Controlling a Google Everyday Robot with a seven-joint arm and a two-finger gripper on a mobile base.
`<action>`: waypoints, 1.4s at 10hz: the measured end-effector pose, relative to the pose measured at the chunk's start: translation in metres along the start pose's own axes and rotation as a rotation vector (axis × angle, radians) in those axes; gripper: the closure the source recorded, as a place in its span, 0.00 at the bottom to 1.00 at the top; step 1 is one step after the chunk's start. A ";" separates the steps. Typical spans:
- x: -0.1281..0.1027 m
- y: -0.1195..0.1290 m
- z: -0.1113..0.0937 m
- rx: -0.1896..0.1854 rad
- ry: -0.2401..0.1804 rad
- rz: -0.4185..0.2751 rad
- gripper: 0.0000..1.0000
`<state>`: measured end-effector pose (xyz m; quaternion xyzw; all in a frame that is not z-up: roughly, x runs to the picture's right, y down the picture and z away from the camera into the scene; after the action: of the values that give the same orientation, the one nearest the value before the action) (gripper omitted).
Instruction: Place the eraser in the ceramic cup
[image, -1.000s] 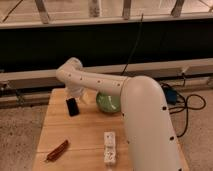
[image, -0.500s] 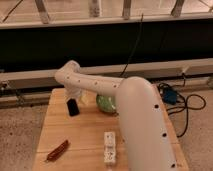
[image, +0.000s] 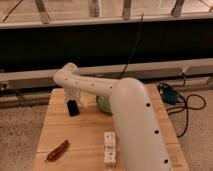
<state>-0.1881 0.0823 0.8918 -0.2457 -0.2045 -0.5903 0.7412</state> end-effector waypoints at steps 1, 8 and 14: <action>0.001 0.001 0.004 -0.003 -0.004 -0.006 0.20; 0.005 0.000 0.019 -0.003 -0.018 -0.019 0.20; 0.007 -0.004 0.025 -0.012 -0.030 -0.034 0.20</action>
<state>-0.1912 0.0911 0.9165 -0.2556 -0.2164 -0.6004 0.7262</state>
